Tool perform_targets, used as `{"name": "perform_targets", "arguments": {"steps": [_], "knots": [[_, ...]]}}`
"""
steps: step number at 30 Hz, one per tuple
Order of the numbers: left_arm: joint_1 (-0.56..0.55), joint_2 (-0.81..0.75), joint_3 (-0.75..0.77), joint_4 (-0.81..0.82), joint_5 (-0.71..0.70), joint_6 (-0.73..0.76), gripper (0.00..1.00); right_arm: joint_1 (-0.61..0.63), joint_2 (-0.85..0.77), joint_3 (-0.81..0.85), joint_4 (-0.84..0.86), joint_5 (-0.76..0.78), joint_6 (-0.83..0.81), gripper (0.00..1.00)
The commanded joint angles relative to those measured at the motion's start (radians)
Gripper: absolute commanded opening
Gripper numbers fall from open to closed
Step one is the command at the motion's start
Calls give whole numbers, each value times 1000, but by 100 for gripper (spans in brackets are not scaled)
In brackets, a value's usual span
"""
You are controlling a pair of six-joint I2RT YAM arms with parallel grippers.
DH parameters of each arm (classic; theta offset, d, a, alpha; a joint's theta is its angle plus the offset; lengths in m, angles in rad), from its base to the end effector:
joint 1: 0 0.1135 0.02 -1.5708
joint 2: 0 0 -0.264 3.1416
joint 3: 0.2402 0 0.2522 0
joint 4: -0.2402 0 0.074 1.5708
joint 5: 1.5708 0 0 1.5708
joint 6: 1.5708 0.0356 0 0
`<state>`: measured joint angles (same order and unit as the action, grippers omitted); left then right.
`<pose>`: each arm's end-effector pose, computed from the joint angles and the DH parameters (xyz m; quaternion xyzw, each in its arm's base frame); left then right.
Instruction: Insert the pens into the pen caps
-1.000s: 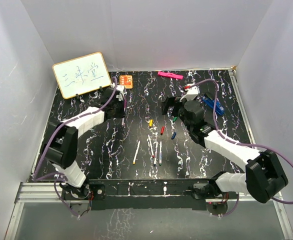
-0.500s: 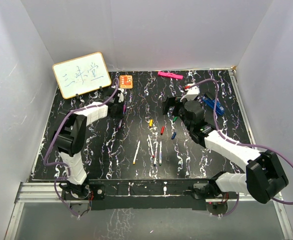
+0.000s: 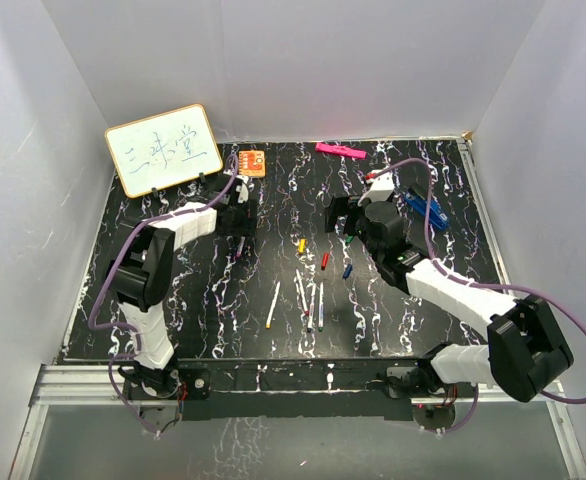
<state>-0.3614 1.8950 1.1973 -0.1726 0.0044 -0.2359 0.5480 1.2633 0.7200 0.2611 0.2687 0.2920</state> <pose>0.3750 -0.1419 0.1686 0.0597 0.9374 -0.1029 0.3273 0.2481 0.1403 0.2597 -0.0213 0.7961 0.1449 0.5872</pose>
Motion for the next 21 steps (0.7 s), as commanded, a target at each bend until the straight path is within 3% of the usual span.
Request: {"name": "perform_targets", "arguments": {"steps": [1, 11, 21], "knots": [[8, -80, 20, -22, -6, 0, 60, 2, 0, 8, 29, 36, 21, 98], [-17, -344, -131, -87, 40, 4, 59, 0, 23, 50, -18, 59, 91, 97], [-251, -453, -188, -338, 26, -45, 59, 1, 65, 66, -71, 101, 114, 87]]}}
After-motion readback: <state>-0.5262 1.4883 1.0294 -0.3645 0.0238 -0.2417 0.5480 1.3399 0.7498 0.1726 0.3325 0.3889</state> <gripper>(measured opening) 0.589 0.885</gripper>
